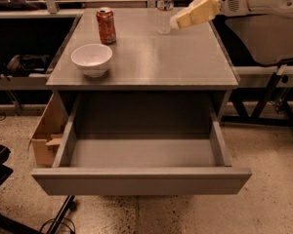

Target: Place coke can into top drawer

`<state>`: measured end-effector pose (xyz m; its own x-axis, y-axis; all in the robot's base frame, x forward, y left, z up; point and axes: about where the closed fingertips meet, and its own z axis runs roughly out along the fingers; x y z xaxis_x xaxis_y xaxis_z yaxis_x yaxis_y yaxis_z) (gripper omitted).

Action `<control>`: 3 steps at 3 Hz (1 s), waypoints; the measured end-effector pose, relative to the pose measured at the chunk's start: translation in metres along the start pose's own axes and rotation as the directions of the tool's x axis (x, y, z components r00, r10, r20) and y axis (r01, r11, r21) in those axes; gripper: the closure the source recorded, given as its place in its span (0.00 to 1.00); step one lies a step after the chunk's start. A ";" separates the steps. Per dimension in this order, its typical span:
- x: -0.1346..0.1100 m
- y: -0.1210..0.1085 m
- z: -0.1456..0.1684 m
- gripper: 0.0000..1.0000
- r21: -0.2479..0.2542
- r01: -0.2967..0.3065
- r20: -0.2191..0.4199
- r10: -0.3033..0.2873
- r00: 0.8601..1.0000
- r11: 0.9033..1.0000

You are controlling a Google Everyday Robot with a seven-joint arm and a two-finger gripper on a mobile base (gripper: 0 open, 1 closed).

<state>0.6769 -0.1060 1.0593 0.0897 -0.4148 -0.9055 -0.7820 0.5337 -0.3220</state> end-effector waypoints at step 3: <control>0.019 0.000 0.081 0.00 -0.013 -0.116 0.033 0.116 0.993 0.993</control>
Offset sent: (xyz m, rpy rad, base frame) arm 0.0465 0.0468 -0.0337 0.0645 0.0534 0.0334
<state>0.7282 -0.0543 1.0192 0.0184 -0.3258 -0.9453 -0.7950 0.5685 -0.2114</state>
